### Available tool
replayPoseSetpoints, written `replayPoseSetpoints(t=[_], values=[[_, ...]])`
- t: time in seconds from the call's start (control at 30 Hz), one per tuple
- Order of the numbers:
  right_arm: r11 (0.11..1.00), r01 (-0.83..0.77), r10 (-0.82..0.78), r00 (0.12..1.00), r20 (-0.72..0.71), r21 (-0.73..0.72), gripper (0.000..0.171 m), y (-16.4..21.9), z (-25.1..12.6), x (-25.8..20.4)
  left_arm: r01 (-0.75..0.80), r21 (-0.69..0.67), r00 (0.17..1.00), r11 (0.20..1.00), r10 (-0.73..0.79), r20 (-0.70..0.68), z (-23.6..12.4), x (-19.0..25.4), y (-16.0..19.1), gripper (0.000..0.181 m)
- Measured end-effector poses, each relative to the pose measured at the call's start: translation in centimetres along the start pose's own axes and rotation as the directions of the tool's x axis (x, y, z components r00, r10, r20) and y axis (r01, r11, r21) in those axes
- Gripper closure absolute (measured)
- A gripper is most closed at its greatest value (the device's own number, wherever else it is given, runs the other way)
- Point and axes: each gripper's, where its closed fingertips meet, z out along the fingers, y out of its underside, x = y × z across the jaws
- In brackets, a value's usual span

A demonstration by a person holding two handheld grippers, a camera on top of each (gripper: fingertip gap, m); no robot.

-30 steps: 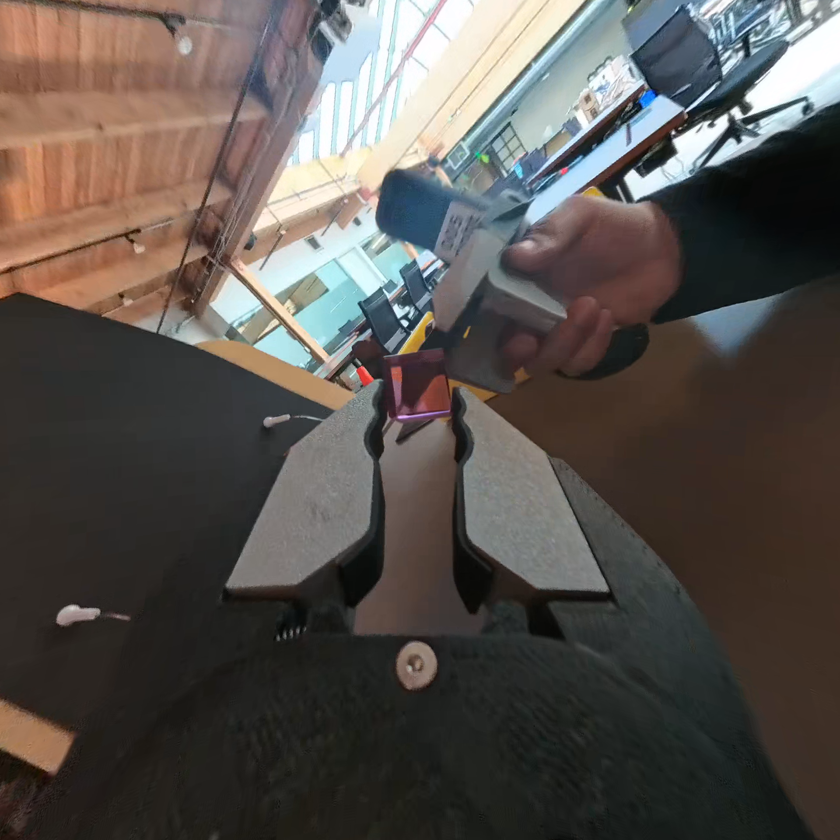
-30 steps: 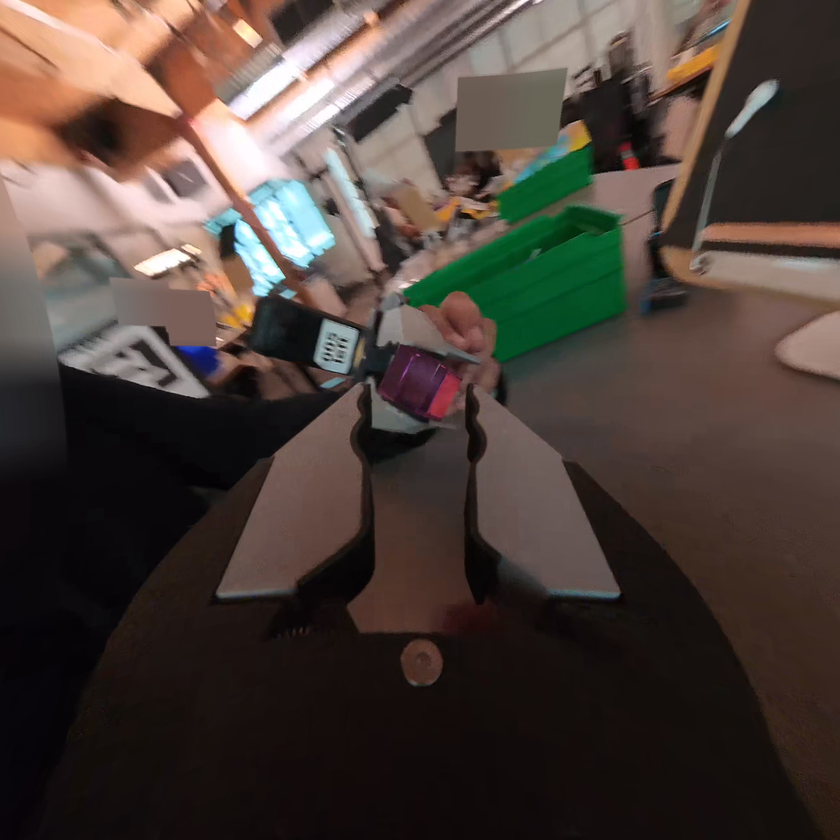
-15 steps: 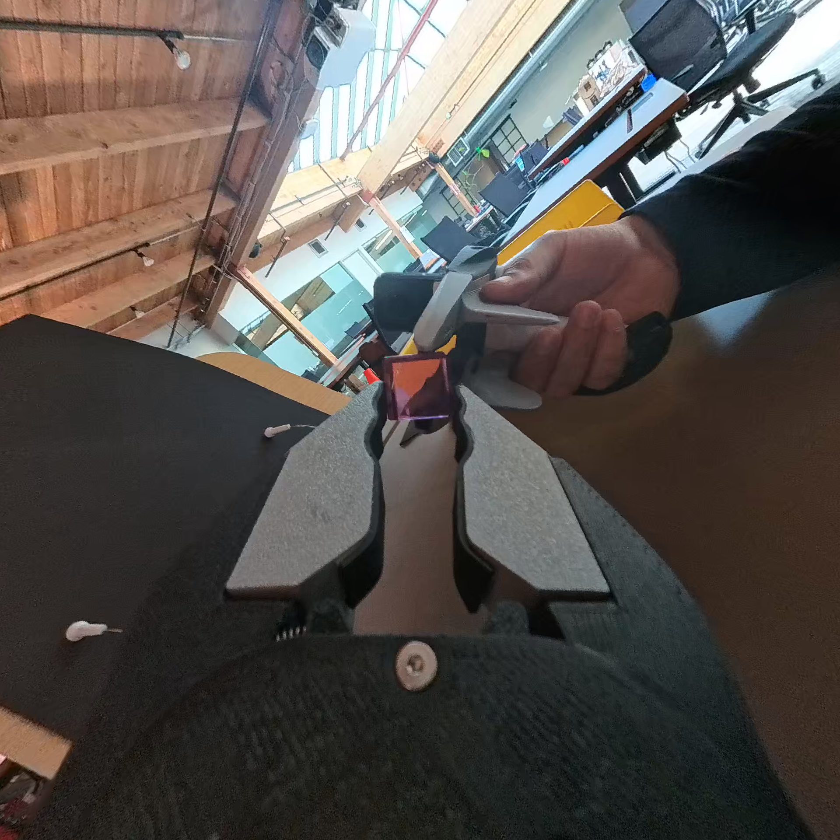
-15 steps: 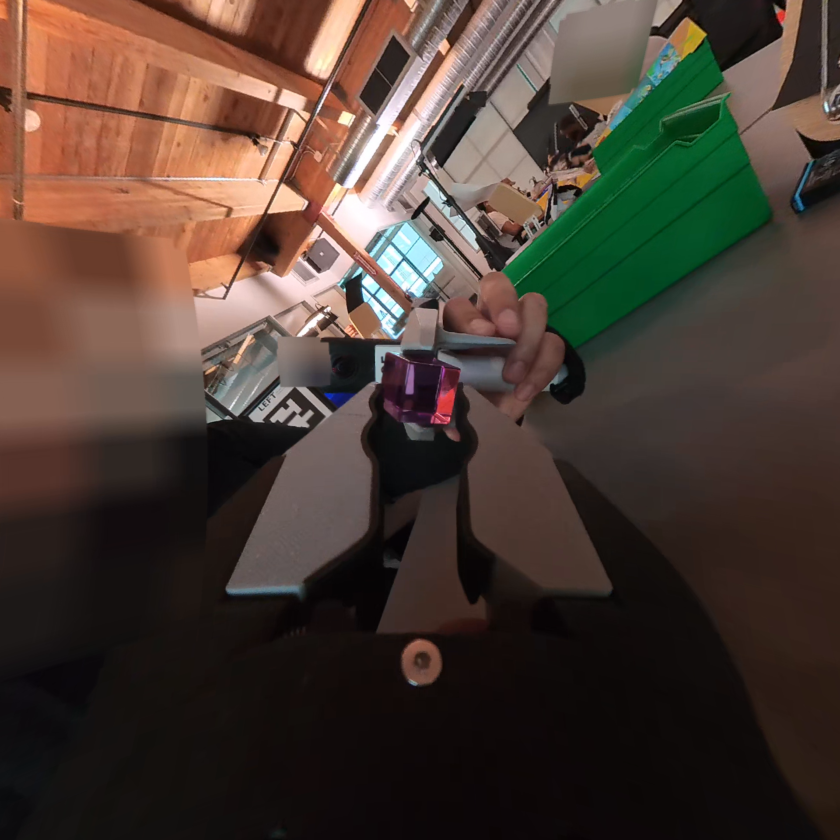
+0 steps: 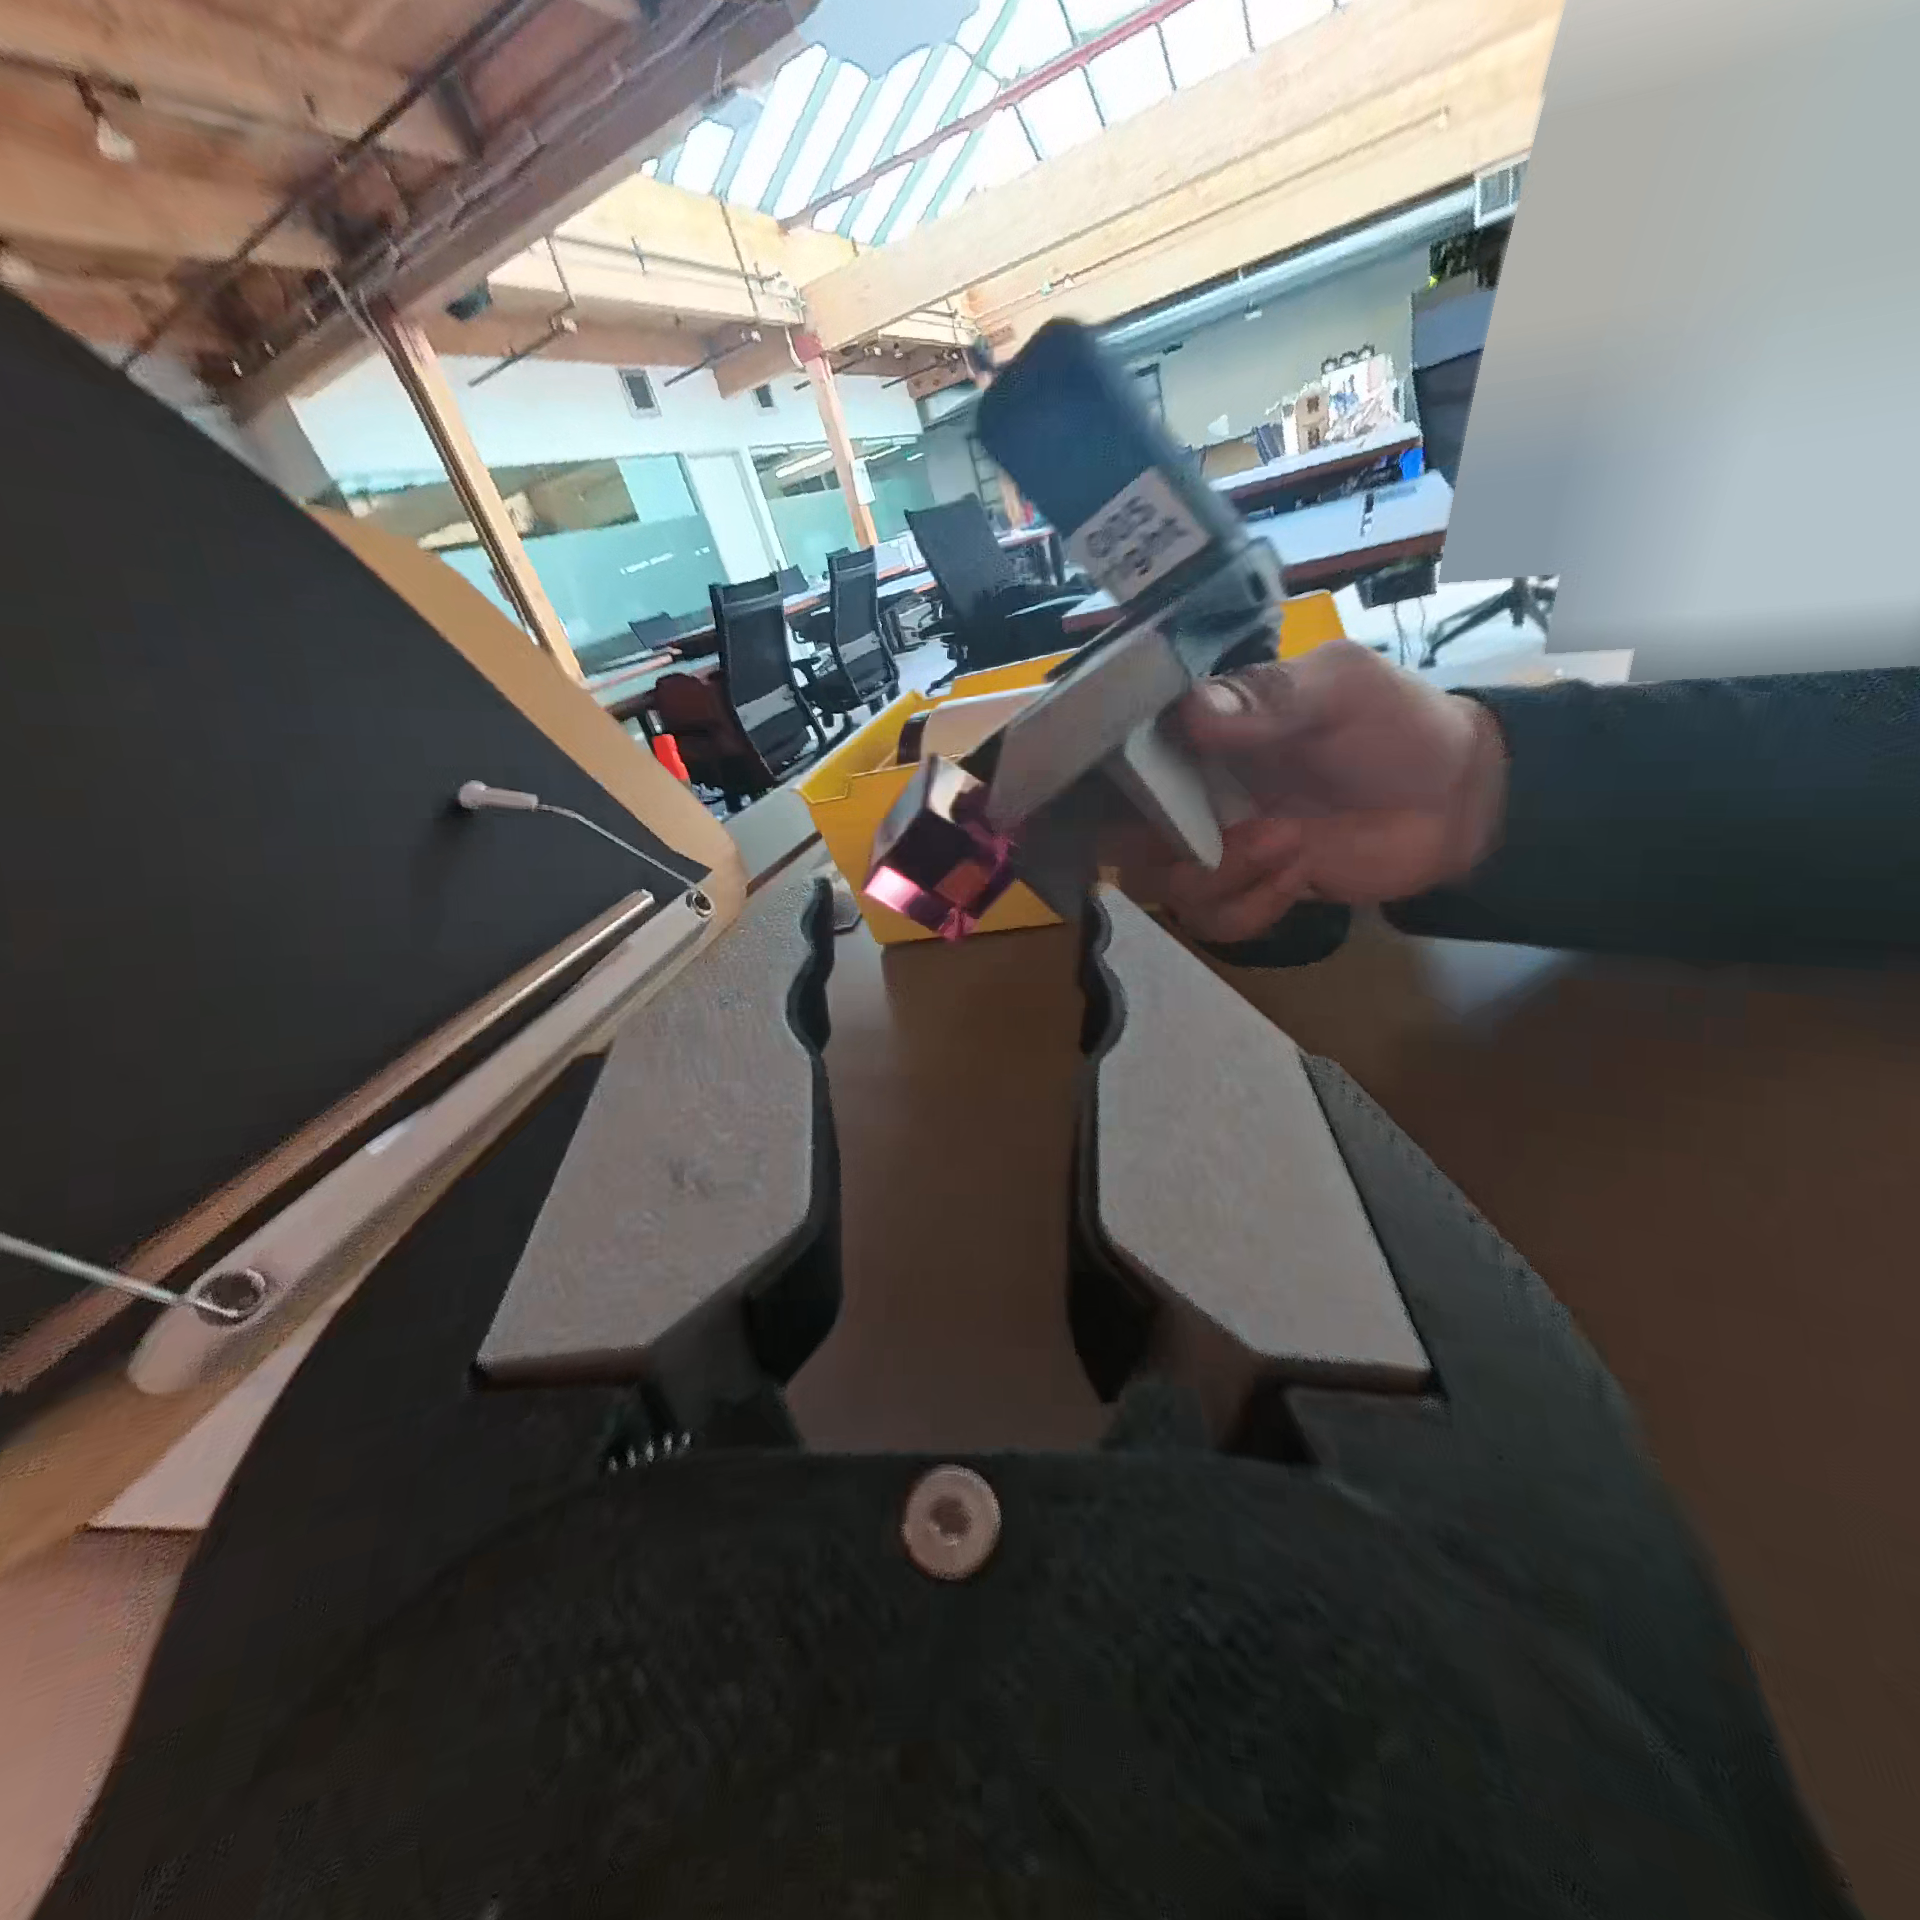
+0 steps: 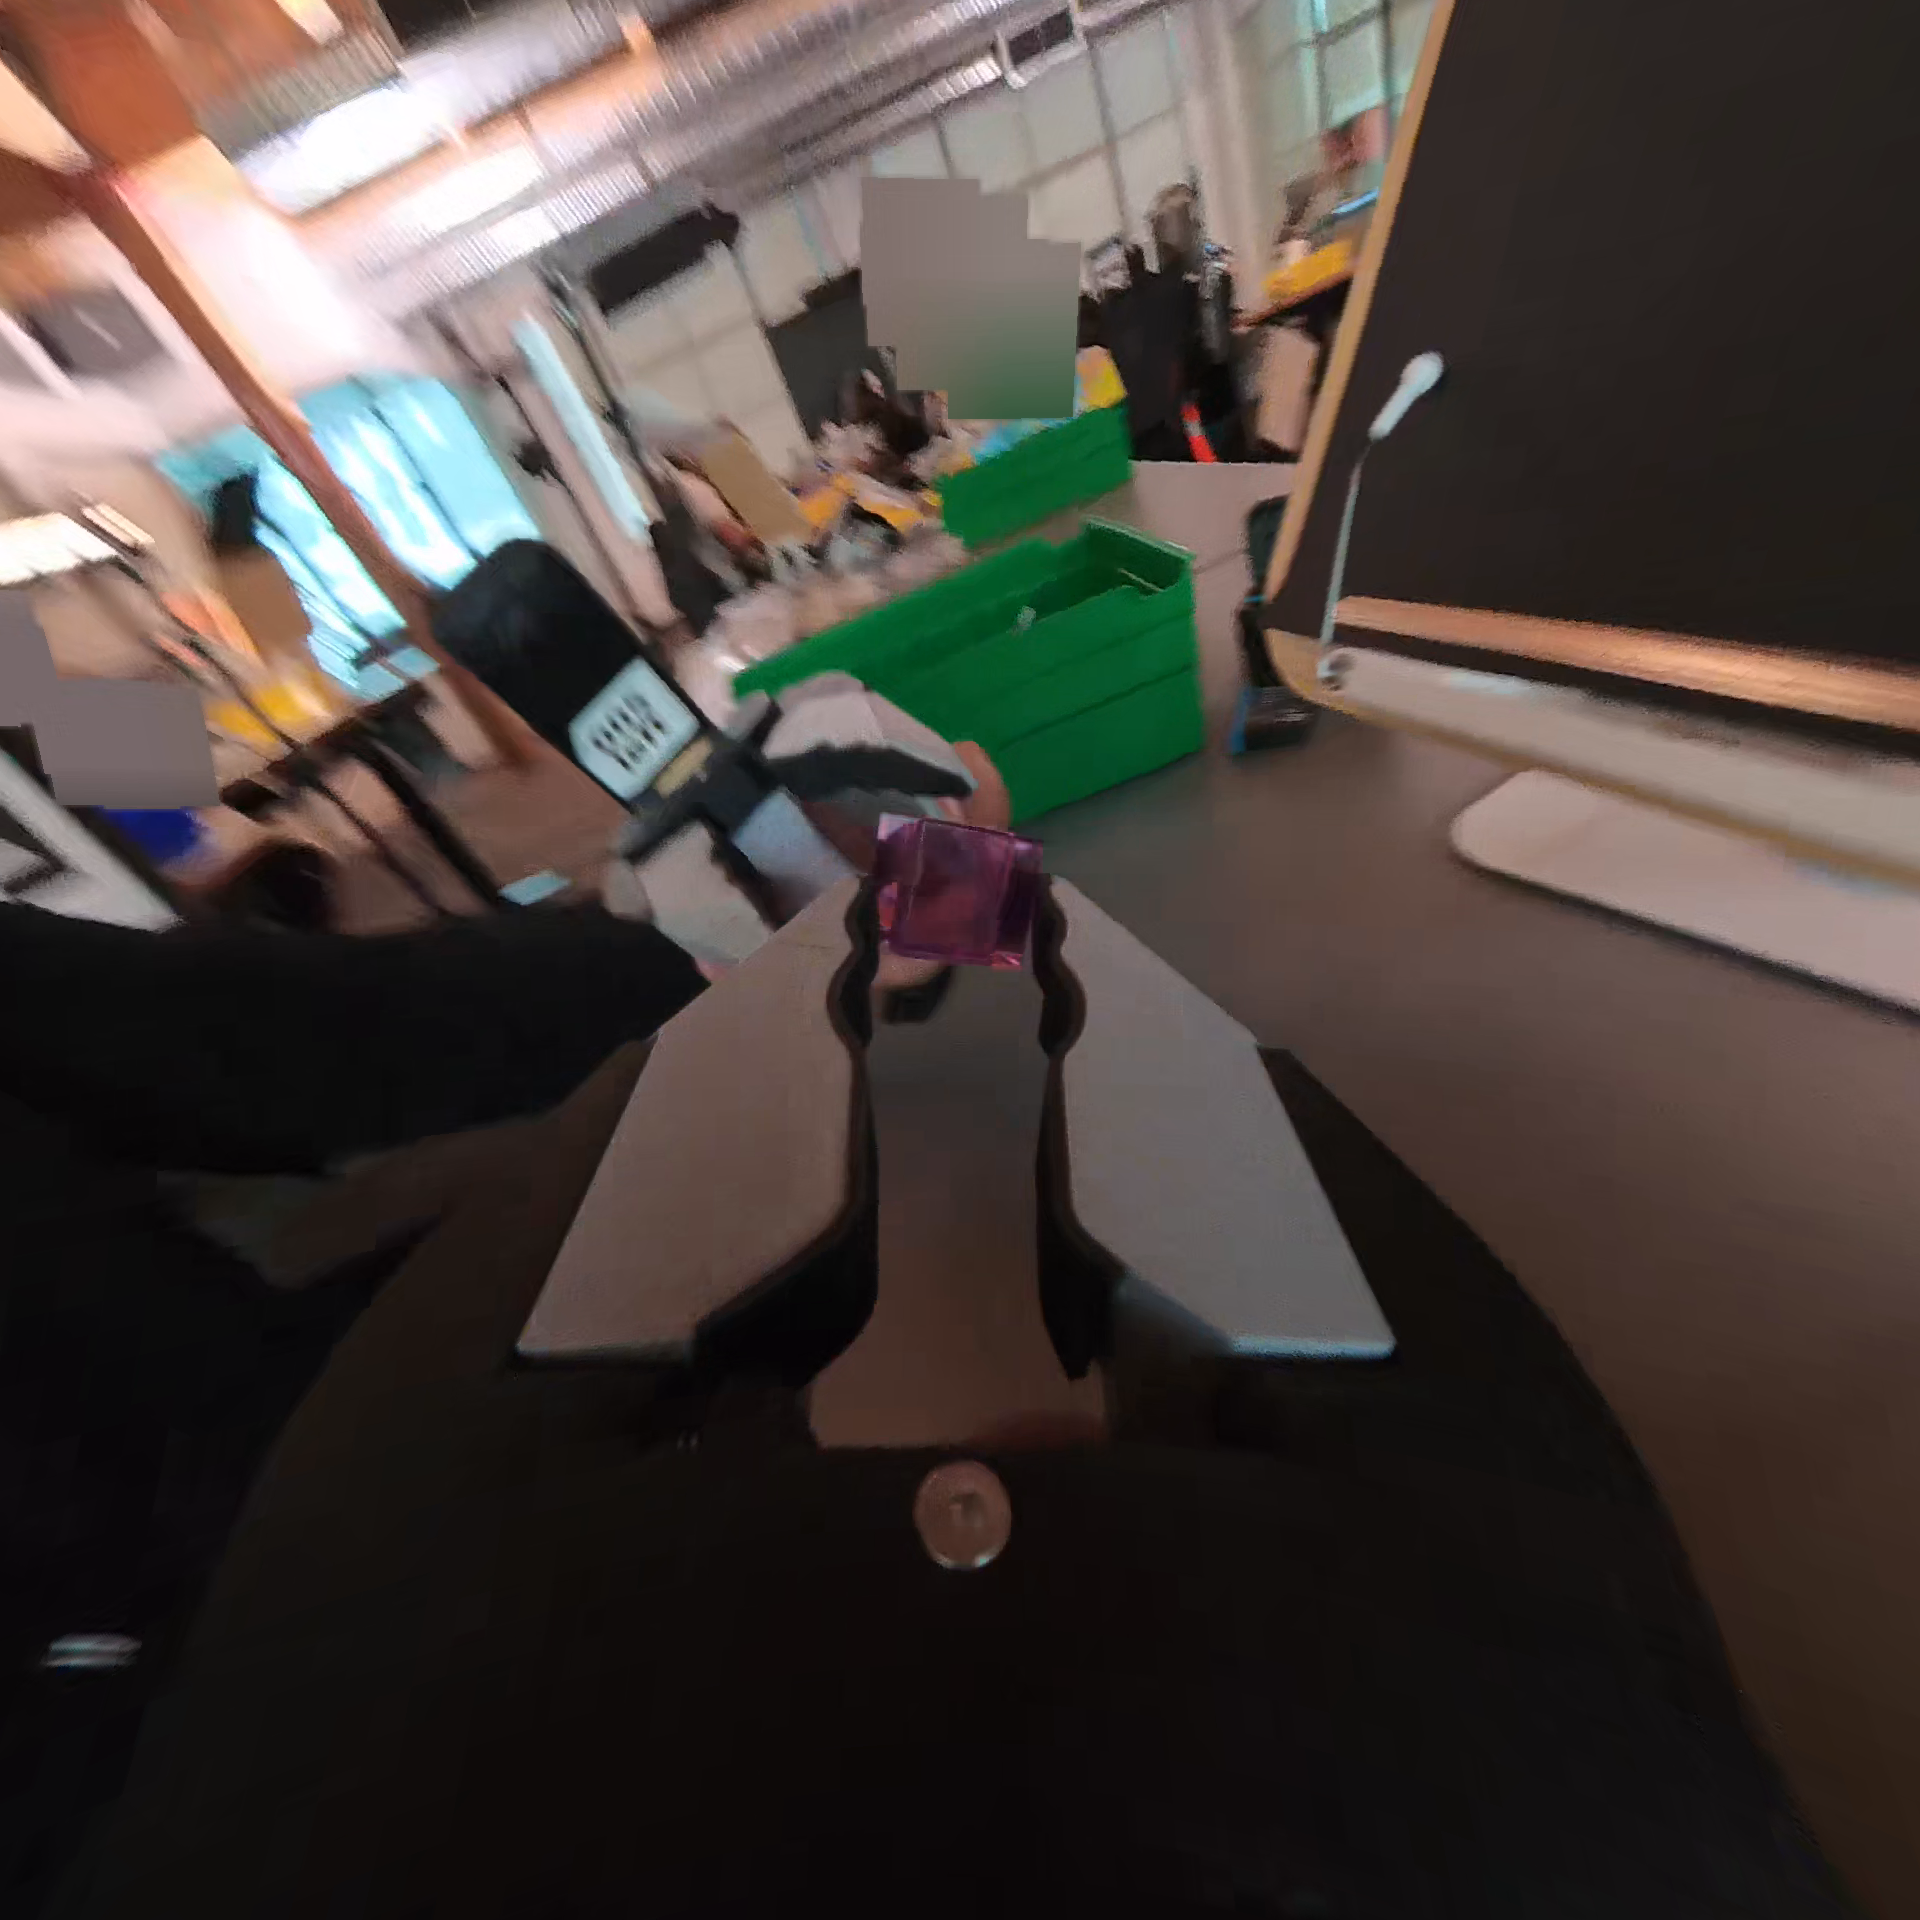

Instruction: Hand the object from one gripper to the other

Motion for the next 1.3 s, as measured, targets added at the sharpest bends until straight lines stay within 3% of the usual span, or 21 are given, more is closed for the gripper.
replayPoseSetpoints(t=[0.1, 0.17, 0.27, 0.33, 0.4, 0.47, 0.6, 0.7, 0.8, 0.97, 1.1, 1.2, 1.3], values=[[0.96, 0.27, -0.278, 0.948, -0.156, -0.066, 0.144, -0.2, -0.1, 0.3, 0.049, -0.04, 0.999, 0.998, -0.049, 0.001, -0.1, -0.6, 0.6, 0.133], [0.885, 0.452, -0.466, 0.85, -0.247, -0.114, 0.144, -0.8, -0.3, 0.1, 0.089, -0.086, 0.995, 0.992, -0.091, -0.026, 0.0, -0.4, 1.4, 0.132], [0.656, 0.711, -0.752, 0.589, -0.297, -0.251, 0.143, -0.8, -0.4, -0.7, 0.287, -0.104, 0.95, 0.952, -0.297, -0.099, -0.1, 0.1, 1.3, 0.131], [0.488, 0.795, -0.868, 0.399, -0.297, -0.36, 0.144, -0.3, -0.2, -0.7, 0.449, -0.085, 0.878, 0.89, -0.457, -0.145, -0.3, -0.1, 0.6, 0.126], [0.378, 0.824, -0.918, 0.276, -0.284, -0.421, 0.144, 0.2, 0.2, -0.7, 0.566, -0.082, 0.802, 0.82, -0.571, -0.173, -0.3, -0.3, 0.3, 0.124], [0.328, 0.831, -0.937, 0.225, -0.268, -0.449, 0.144, 0.7, 0.7, -0.6, 0.619, -0.092, 0.761, 0.78, -0.625, -0.173, -0.2, -0.5, 0.6, 0.123], [0.244, 0.841, -0.962, 0.146, -0.231, -0.482, 0.144, 1.5, 1.4, -0.9, 0.592, -0.14, 0.772, 0.794, -0.608, -0.185, 0.3, 0.8, 1.3, 0.127], [0.196, 0.846, -0.971, 0.096, -0.22, -0.495, 0.144, 1.9, 1.9, -1.0, 0.55, -0.165, 0.8, 0.819, -0.573, -0.176, 0.6, 1.2, 1.8, 0.149], [0.254, 0.837, -0.961, 0.163, -0.222, -0.484, 0.146, 2.3, 2.0, -0.7, 0.473, -0.207, 0.846, 0.856, -0.507, -0.165, 0.5, 1.0, 2.6, 0.151], [0.61, 0.698, -0.791, 0.558, -0.249, -0.376, 0.148, 2.6, 1.4, 0.7, 0.132, -0.179, 0.991, 0.975, -0.135, -0.005, -0.2, -1.9, 2.8, 0.156], [0.905, 0.385, -0.415, 0.893, -0.175, -0.183, 0.129, 2.0, 1.0, 0.4, -0.226, -0.118, 0.973, 0.967, 0.231, 0.029, -0.5, -1.6, 1.4, 0.155], [0.99, 0.139, -0.139, 0.99, -0.001, -0.016, 0.127, 0.4, 0.3, -1.3, -0.381, -0.079, 0.924, 0.921, 0.382, -0.002, -0.4, -0.1, 0.9, 0.155], [0.999, -0.04, 0.038, 0.99, 0.138, 0.013, 0.124, -0.1, 0.0, -2.3, -0.473, -0.12, 0.877, 0.873, 0.48, 0.03, -0.2, -0.1, 0.9, 0.155]])
